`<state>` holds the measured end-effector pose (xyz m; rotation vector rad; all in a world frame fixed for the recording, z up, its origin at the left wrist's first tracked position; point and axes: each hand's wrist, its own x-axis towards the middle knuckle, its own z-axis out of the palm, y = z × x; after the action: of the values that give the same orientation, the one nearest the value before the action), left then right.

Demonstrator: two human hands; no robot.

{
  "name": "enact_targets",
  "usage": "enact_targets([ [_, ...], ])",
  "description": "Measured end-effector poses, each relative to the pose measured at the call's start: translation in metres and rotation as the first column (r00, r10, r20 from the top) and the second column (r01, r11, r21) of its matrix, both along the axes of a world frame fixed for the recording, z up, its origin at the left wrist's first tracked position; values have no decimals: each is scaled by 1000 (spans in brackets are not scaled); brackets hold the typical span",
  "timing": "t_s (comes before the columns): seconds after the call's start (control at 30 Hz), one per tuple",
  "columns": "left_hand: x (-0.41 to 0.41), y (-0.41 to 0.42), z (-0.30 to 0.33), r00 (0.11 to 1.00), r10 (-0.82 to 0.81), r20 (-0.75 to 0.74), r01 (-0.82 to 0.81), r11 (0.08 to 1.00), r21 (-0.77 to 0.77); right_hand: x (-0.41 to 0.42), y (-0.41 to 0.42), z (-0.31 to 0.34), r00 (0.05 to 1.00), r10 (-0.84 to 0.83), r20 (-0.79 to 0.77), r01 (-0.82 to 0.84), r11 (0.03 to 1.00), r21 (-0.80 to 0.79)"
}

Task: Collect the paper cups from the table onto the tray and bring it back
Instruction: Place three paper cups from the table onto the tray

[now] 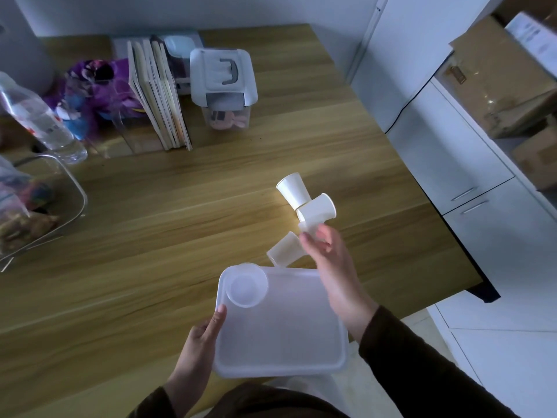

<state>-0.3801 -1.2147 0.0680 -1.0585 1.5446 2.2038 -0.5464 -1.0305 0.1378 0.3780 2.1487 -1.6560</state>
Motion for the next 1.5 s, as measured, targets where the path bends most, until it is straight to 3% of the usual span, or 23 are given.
enact_targets([
  [0.1,4,-3,-3,1000,7,5,-7,1000,2,-18,5,-12,933,-194,304,247,958,-147],
  [0.2,6,-3,-6,1000,5,12,-5,1000,3,-23,1,-12,845,-289,449,403,898,-180],
  [0.57,12,-2,-15,999,-37,32,38,998,-49,-35,-51,-30,790,-277,547,351,936,-32],
  [0.9,19,0,-16,999,-15,39,16,1000,-25,-46,-70,-75,840,-287,461,303,952,40],
  [1.13,17,-2,-15,998,12,54,-9,999,-42,-39,-51,-53,889,-220,400,311,934,-177],
  [1.2,14,-2,-12,998,19,55,-16,999,-44,-26,-40,-39,946,-153,286,215,955,-203],
  [1.3,8,-3,-11,998,22,55,-19,999,-51,5,-13,-22,998,60,17,-58,995,-76],
  [1.4,2,-4,-8,999,10,41,-8,999,-41,35,15,-21,942,293,-163,-277,954,115],
  [1.5,-2,-3,-5,1000,6,31,-6,1000,-12,52,28,-29,876,439,-200,-389,888,246],
])
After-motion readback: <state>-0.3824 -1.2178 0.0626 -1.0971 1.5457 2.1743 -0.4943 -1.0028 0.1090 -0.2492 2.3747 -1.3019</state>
